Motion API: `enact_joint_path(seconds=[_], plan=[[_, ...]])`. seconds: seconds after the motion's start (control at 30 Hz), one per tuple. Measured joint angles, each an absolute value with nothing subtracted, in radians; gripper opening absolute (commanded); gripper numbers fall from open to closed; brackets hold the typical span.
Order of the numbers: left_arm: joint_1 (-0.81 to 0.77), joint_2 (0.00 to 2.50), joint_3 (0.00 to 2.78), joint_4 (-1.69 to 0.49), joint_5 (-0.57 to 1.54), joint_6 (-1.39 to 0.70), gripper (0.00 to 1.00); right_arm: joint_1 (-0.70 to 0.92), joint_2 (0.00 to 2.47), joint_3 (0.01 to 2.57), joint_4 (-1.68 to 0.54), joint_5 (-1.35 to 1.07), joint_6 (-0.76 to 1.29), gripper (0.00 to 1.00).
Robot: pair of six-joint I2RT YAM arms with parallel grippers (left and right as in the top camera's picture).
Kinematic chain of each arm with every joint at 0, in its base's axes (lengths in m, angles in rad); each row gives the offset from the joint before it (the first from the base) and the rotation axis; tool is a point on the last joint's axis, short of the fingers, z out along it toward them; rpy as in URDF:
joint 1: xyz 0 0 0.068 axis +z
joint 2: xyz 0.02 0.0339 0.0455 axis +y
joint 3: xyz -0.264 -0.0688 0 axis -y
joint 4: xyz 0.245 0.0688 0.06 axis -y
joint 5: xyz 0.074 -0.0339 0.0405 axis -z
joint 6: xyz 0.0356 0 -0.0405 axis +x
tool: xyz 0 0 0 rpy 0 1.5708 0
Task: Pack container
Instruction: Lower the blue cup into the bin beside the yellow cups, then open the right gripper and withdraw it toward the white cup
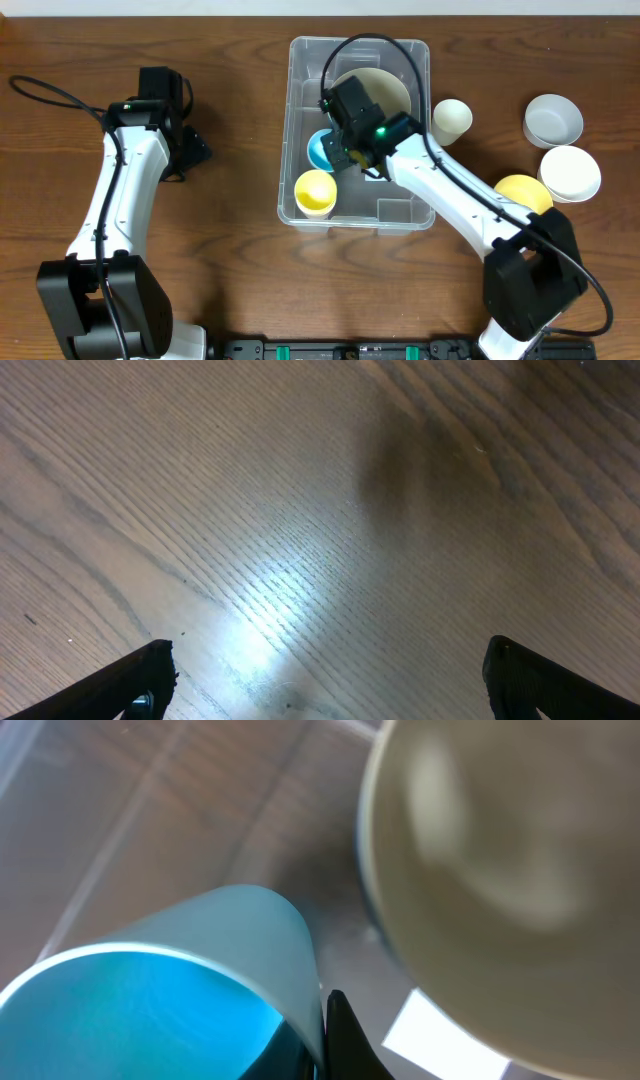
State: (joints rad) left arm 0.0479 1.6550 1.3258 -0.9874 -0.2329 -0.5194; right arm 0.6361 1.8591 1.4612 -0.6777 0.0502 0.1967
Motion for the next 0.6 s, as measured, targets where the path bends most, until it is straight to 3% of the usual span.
enact_joint_path(seconds=[0.03,0.1,0.6], plan=[[0.048,1.655,1.326,-0.987,-0.233,-0.519,0.98,0.64,1.86,1.461,-0.678,0.046,0.199,0.35],[0.048,1.655,1.326,-0.987,-0.233,-0.519,0.98,0.646,1.86,1.461,-0.677,0.04,0.192,0.38],[0.048,1.655,1.326,-0.987,-0.233,-0.519,0.98,0.633,1.797,1.496,-0.718,0.09,0.178,0.37]])
